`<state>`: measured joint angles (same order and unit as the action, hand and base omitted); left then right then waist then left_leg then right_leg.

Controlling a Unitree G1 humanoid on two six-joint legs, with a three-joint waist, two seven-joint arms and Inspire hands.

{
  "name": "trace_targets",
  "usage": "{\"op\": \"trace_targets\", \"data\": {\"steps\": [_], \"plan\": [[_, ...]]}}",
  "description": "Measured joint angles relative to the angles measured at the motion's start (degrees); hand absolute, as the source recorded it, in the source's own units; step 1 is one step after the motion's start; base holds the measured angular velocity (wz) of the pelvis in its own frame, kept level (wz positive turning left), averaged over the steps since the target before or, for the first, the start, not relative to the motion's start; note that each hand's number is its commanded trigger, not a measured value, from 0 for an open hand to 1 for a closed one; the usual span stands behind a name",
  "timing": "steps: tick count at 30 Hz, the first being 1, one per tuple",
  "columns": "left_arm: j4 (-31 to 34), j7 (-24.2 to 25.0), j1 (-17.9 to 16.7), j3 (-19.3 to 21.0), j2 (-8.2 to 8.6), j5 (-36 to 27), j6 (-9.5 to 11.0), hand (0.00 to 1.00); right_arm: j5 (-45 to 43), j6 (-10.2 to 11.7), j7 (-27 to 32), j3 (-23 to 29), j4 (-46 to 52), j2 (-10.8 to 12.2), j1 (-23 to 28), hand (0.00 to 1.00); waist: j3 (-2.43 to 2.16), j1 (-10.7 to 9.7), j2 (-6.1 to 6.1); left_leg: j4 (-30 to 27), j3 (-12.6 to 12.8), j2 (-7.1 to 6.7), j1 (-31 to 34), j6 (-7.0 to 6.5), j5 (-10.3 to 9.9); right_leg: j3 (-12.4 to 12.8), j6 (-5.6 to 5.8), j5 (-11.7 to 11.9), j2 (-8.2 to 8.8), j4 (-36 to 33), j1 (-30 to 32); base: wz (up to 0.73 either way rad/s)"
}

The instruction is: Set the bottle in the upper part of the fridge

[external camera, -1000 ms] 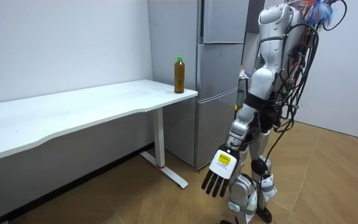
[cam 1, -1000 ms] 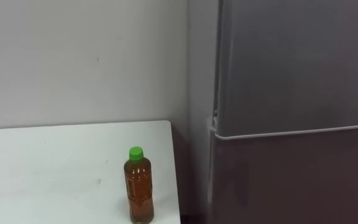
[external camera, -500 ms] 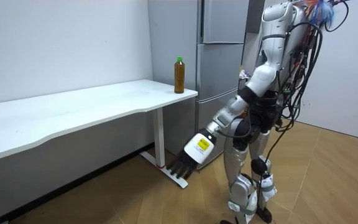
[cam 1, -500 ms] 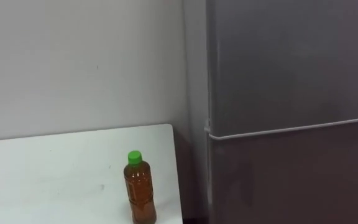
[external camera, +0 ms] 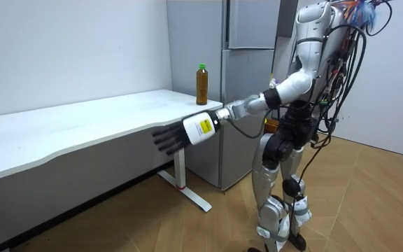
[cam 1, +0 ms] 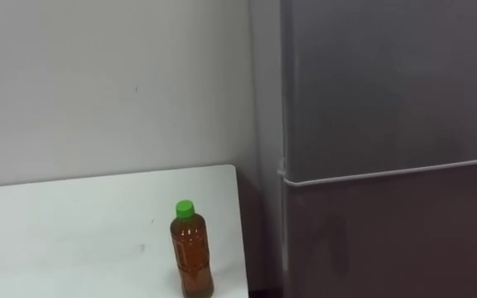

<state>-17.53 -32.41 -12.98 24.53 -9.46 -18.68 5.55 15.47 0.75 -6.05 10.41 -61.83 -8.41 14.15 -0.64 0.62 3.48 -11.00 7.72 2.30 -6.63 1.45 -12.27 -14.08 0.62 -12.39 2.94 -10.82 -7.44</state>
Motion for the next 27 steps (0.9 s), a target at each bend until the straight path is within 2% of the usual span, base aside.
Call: {"op": "trace_targets", "data": {"steps": [2, 3, 7, 11, 15, 16, 17, 20, 22, 25, 27], "plan": [[2.9, -1.0, 0.4, 0.9, -0.86, -0.2, 0.5, 0.00, 0.0, 0.0, 0.2, 0.0, 0.0, 0.1, 0.2, 0.00, 0.02, 0.0, 0.11, -0.3, 0.0, -0.02, 0.0, 0.00, 0.0, 0.1, 0.00, 0.0, 0.04, 0.0, -0.1, 0.00], [5.1, -1.2, 0.7, 1.7, -0.87, -0.3, 1.1, 0.00, 0.0, 0.0, 0.3, 0.0, 0.0, 0.1, 0.3, 0.00, 0.03, 0.0, 0.12, -0.4, 0.0, -0.04, 0.0, 0.00, 0.0, 0.2, 0.02, 0.0, 0.07, 0.1, 0.0, 0.00], [13.8, -3.2, 1.4, 2.7, -0.92, -0.4, 1.2, 0.00, 0.2, 0.0, 0.7, -0.1, 0.9, 0.3, 0.7, 0.00, 0.08, 0.1, 0.06, -0.4, -0.1, -0.01, 0.0, -0.02, 0.0, 0.8, 0.03, 0.0, -0.01, 0.0, 0.2, 0.00], [18.9, -3.7, 2.7, 2.7, -1.08, -0.5, 1.3, 0.00, -0.2, -0.1, 0.9, -0.2, 1.7, 0.3, 0.7, 0.00, 0.08, 0.0, 0.17, -0.4, -0.2, 0.02, 0.1, -0.05, 0.0, 1.0, 0.02, 0.1, -0.08, 0.0, 0.4, -0.01], [21.6, -3.4, 6.8, 3.0, -1.54, -0.5, 1.2, 0.00, -0.3, -0.2, 1.2, -0.1, 1.8, 0.4, 0.7, 0.00, -0.04, -0.1, 0.42, -0.4, -0.4, 0.01, 0.2, -0.05, 0.0, 0.5, 0.00, 0.2, -0.09, 0.1, 0.2, 0.02], [22.6, -3.3, 7.8, 3.0, -1.69, -0.5, 1.2, 0.00, -0.4, -0.2, 1.2, -0.1, 1.8, 0.5, 0.6, 0.00, 0.09, -0.2, 0.23, -0.4, -0.3, 0.00, 0.2, -0.05, 0.0, 0.4, 0.00, 0.2, -0.09, 0.1, 0.2, 0.04], [23.0, -3.2, 8.3, 3.0, -1.80, -0.5, 1.2, 0.00, -0.4, -0.2, 1.2, -0.1, 1.8, 0.6, 0.6, 0.00, 0.03, -0.2, 0.37, -0.4, -0.4, 0.00, 0.1, -0.05, 0.0, 0.4, 0.00, 0.2, -0.09, 0.2, 0.1, 0.00], [25.1, -2.9, 10.6, 3.0, -3.10, -0.5, 1.1, 0.00, -0.5, -0.2, 1.2, 0.0, 1.8, 0.9, 0.6, 0.00, 0.17, -0.4, 0.45, -0.3, -0.4, 0.00, 0.0, -0.03, 0.0, 0.5, 0.00, 0.2, -0.10, 0.3, 0.1, 0.00], [28.5, -2.9, 12.5, 3.1, -3.57, -0.4, 1.0, 0.00, -0.5, -0.2, 1.3, 0.0, 1.8, 1.1, 0.5, 0.00, 0.60, -0.4, 0.37, -0.3, -0.3, -0.02, 0.1, -0.04, 0.0, 0.7, 0.01, 0.2, -0.10, 0.3, 0.3, -0.04], [32.2, -2.7, 14.3, 3.3, -3.62, -0.5, 1.0, 0.00, -0.4, -0.3, 1.1, -0.1, 1.8, 1.1, 0.3, 0.00, 0.86, -0.5, 0.28, -0.2, 0.0, -0.04, 0.2, -0.04, 0.0, 1.1, 0.06, 0.2, -0.10, 0.3, 0.6, -0.06], [32.8, -1.7, 15.3, 3.2, -3.62, -0.4, 0.9, 0.00, -0.2, -0.6, 1.1, -0.1, 1.8, 1.1, 0.1, 0.00, 0.79, -0.8, 0.37, -0.2, 0.1, -0.04, 0.2, -0.04, 0.0, 1.4, 0.08, 0.1, -0.12, 0.3, 0.7, -0.05]]}}
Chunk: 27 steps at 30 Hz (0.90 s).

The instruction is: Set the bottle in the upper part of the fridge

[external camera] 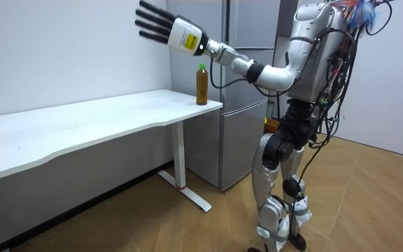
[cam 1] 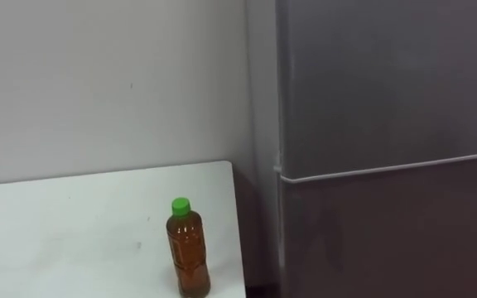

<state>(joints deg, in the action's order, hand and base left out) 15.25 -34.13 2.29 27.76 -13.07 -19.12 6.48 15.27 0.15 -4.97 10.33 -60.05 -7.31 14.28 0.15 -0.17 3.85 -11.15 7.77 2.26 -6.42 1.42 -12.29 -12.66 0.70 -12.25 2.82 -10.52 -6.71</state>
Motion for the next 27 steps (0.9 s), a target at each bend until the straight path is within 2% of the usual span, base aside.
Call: {"op": "trace_targets", "data": {"steps": [1, 4, 6, 10, 15, 18, 22, 24, 25, 27], "plan": [[0.0, 0.5, 0.8, 0.0, 0.00, 0.0, -0.3, 0.00, 0.0, -0.3, 0.0, 0.0, 0.0, 0.0, -0.2, 0.00, -0.17, -0.4, 0.18, 0.0, -0.1, 0.00, 0.0, 0.00, 0.0, 0.0, 0.00, 0.0, 0.00, 0.0, 0.0, 0.00], [0.1, 1.8, 3.1, -0.7, 0.01, 0.0, -1.6, 0.00, 0.0, -0.5, 0.0, -0.1, 0.0, 0.3, -0.7, 0.00, 0.04, -1.4, -0.26, -0.1, 0.0, -0.01, 0.2, 0.00, 0.0, -0.2, 0.00, 0.0, 0.02, 0.0, 0.0, 0.00], [0.1, 3.2, 4.4, -1.7, 0.01, 0.1, -2.3, 0.00, 0.0, -0.9, -0.1, 0.0, -0.1, 0.3, -0.8, 0.00, -0.12, -1.8, -0.20, -0.1, 0.0, -0.02, 0.2, 0.00, 0.0, -0.2, 0.01, 0.1, 0.00, -0.1, -0.2, 0.00], [0.6, 6.9, 6.8, -3.7, 0.02, 0.1, -3.8, 0.00, 0.0, -1.4, -0.2, 0.0, -1.5, 0.4, -2.1, 0.00, -0.13, -2.9, -0.47, -0.2, 0.0, -0.02, 0.2, 0.00, 0.0, -0.1, 0.00, 0.1, -0.01, -0.1, -0.2, 0.00], [1.8, 10.9, 7.9, -6.0, 0.08, 0.0, -4.9, 0.00, 0.1, -1.6, -0.5, 0.0, -2.0, 0.4, -3.0, 0.00, -0.15, -4.1, -0.35, -0.2, 0.2, -0.02, 0.0, 0.00, 0.0, 0.3, 0.01, 0.0, -0.01, -0.1, -0.1, -0.02], [1.7, 12.8, 8.2, -9.0, 0.19, -0.4, -5.4, 0.00, 0.0, -1.6, -0.7, -0.3, -2.3, 0.4, -3.6, 0.00, -0.14, -5.1, -0.31, -0.2, 0.2, -0.06, 0.0, 0.00, 0.0, 0.2, 0.03, 0.1, 0.03, -0.1, -0.2, 0.00], [1.6, 17.7, 8.5, -12.4, 0.42, -0.4, -7.3, 0.00, 0.0, -1.5, -0.7, -1.2, -3.1, 0.4, -4.7, 0.00, 0.09, -6.2, -0.57, -0.1, 0.2, -0.04, -0.2, 0.00, 0.0, 0.3, 0.02, 0.1, 0.00, -0.1, -0.2, 0.00], [1.6, 19.3, 8.8, -12.8, 0.43, -0.4, -7.9, 0.00, 0.0, -1.5, -0.7, -1.3, -3.7, 0.4, -4.9, 0.00, 0.12, -6.8, -0.49, -0.1, 0.4, -0.03, -0.2, 0.00, 0.0, 0.5, 0.02, 0.1, -0.01, -0.1, -0.2, -0.06], [1.5, 19.8, 9.5, -13.0, 0.43, -0.4, -8.3, 0.00, 0.0, -1.5, -0.7, -1.3, -4.2, 0.4, -5.2, 0.00, 0.36, -7.1, -0.59, -0.1, 0.7, -0.01, -0.3, 0.00, 0.0, 0.8, 0.02, 0.1, -0.01, -0.1, -0.1, -0.09], [1.5, 20.1, 10.7, -13.6, 0.47, -0.5, -8.6, 0.00, 0.3, -1.5, -0.7, -1.4, -4.4, 0.4, -5.4, 0.00, 0.38, -7.4, -0.56, -0.1, 1.1, 0.01, -0.2, 0.00, 0.0, 1.0, 0.03, 0.1, -0.03, -0.1, 0.2, -0.09]]}}
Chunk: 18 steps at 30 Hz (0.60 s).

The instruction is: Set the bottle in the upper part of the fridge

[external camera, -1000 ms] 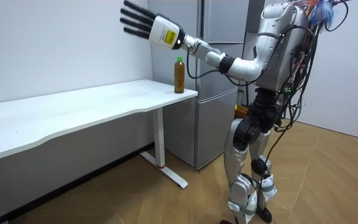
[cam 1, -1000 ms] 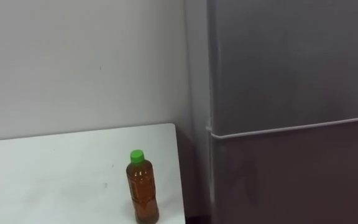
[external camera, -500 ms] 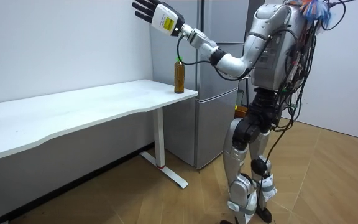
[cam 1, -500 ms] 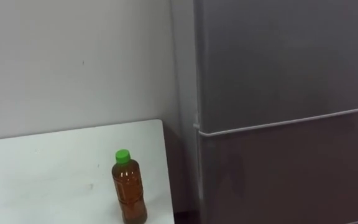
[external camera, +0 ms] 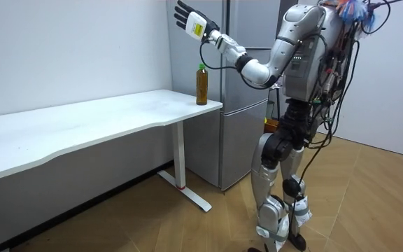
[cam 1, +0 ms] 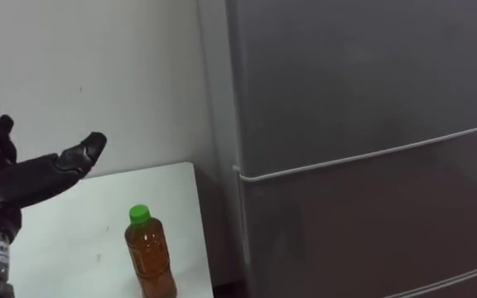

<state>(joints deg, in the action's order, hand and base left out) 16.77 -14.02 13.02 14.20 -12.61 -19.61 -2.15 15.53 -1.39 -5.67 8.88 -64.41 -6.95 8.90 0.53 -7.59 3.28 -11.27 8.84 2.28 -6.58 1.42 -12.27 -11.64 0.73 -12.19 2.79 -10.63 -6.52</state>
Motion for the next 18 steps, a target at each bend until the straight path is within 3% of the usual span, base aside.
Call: {"op": "trace_targets", "data": {"steps": [9, 12, 18], "plan": [[-2.4, 5.2, 3.1, -6.4, 0.59, 0.1, -2.2, 0.00, 0.2, -1.2, -0.3, -0.3, -1.2, -0.2, -1.8, 0.00, -0.08, -2.3, 0.34, 0.1, 0.5, -0.01, 0.5, 0.00, 0.0, 0.6, 0.07, 0.3, -0.06, 0.0, 0.5, -0.03], [-2.8, 6.0, 3.5, -7.4, 0.59, 0.1, -3.7, 0.00, 0.3, -1.2, -0.8, -0.4, -0.9, -0.1, -2.0, 0.00, -0.09, -3.4, 0.42, 0.1, 0.7, 0.01, 0.5, 0.00, 0.0, 0.8, 0.07, 0.3, -0.06, 0.0, 0.6, -0.04], [-2.9, 8.4, 6.3, -7.8, 0.58, -0.3, -4.6, 0.00, 0.0, -2.3, -1.1, -0.5, -0.9, -0.3, -2.7, 0.00, -0.19, -4.5, 0.58, 0.1, 1.6, 0.07, 0.2, 0.00, 0.0, 0.9, 0.06, 0.3, -0.03, 0.0, 0.6, -0.04]]}}
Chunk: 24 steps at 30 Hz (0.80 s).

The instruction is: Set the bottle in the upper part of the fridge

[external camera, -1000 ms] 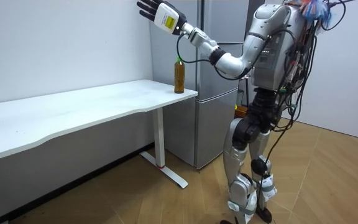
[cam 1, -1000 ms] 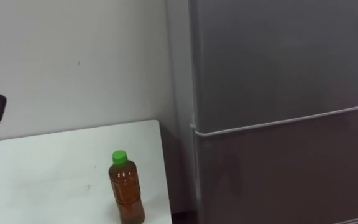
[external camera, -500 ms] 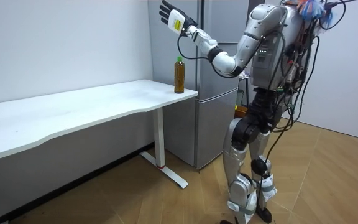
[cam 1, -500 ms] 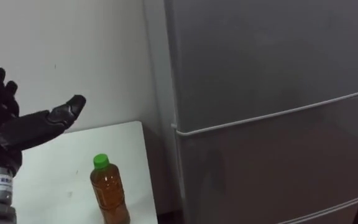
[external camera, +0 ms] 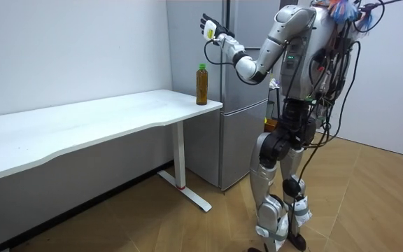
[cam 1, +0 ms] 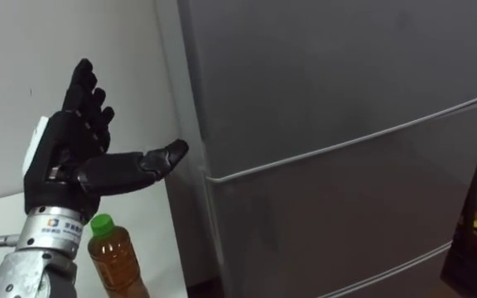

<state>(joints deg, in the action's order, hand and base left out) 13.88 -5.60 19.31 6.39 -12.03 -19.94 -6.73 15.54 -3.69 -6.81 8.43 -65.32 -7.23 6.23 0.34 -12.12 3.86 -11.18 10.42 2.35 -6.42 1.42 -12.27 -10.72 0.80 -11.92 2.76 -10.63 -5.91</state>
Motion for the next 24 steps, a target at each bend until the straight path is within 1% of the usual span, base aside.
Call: {"op": "trace_targets", "data": {"steps": [3, 5, 6, 9, 10, 13, 19, 24], "plan": [[-0.6, 1.0, 1.7, 0.2, -0.05, 0.0, -0.3, 0.00, 0.0, -0.1, 0.0, 0.0, 0.0, -0.1, -0.1, 0.00, -0.07, 0.0, 0.11, 0.0, 0.3, 0.01, -0.2, 0.00, 0.0, 0.5, 0.00, 0.0, -0.01, 0.0, 0.0, -0.05], [-0.9, 1.4, 1.7, 0.1, -0.20, -0.6, -0.4, 0.00, 0.0, -0.1, -0.1, 0.0, -0.8, -0.2, -0.7, 0.00, 0.12, 0.0, -0.17, 0.0, 0.4, 0.00, -0.2, 0.00, 0.0, 0.4, 0.01, 0.0, 0.01, 0.0, -0.1, 0.00], [-1.1, 1.7, 1.7, -0.1, -0.19, -0.7, -0.5, 0.00, 0.0, -0.2, -0.1, 0.0, -1.5, -0.2, -1.1, 0.00, 0.04, -0.1, -0.05, 0.0, 0.4, 0.00, -0.2, 0.00, 0.0, 0.4, 0.01, 0.0, 0.01, 0.0, 0.0, 0.00], [-1.5, 2.2, 2.7, -0.5, -0.19, -0.7, -1.3, 0.00, 0.7, -0.3, 0.4, -0.5, -1.7, -0.2, -1.2, 0.00, 0.10, 0.0, -0.15, 0.0, 0.4, 0.01, -0.1, 0.00, 0.0, 0.6, 0.03, 0.0, -0.02, 0.0, 0.0, 0.02], [-1.5, 2.3, 2.9, -0.5, -0.19, -0.7, -1.7, 0.00, 1.0, -0.8, 0.4, -0.5, -1.7, -0.2, -1.2, 0.00, 0.10, 0.0, -0.11, 0.0, 0.4, 0.00, 0.0, 0.00, 0.0, 0.5, 0.07, 0.0, -0.02, 0.1, 0.0, 0.04], [-1.5, 2.8, 3.1, -0.8, -0.19, -0.7, -1.9, 0.00, 2.3, -1.3, 0.5, -0.5, -2.2, -0.2, -1.2, 0.00, 0.11, 0.0, -0.05, 0.0, 0.4, -0.01, 0.1, 0.00, 0.0, 0.4, 0.12, 0.1, -0.02, 0.1, 0.0, 0.01], [-1.7, 3.8, 3.1, -0.9, -0.19, -0.7, -2.0, 0.00, 2.5, -1.2, 0.5, -0.5, -3.1, -0.7, -1.9, 0.00, 0.29, 0.0, 0.47, 0.0, 0.4, -0.02, 0.1, 0.00, 0.0, 0.4, 0.15, 0.2, 0.00, 0.1, -0.1, 0.00], [-1.7, 4.7, 3.1, -2.1, -0.19, -0.6, -2.0, 0.00, 2.5, -1.1, 0.4, -0.5, -3.5, -0.9, -2.1, 0.00, 0.17, 0.0, 0.69, -0.2, 0.3, -0.05, 0.8, -0.01, 0.0, -0.2, 0.20, 0.2, 0.13, 0.2, 0.4, 0.05]]}}
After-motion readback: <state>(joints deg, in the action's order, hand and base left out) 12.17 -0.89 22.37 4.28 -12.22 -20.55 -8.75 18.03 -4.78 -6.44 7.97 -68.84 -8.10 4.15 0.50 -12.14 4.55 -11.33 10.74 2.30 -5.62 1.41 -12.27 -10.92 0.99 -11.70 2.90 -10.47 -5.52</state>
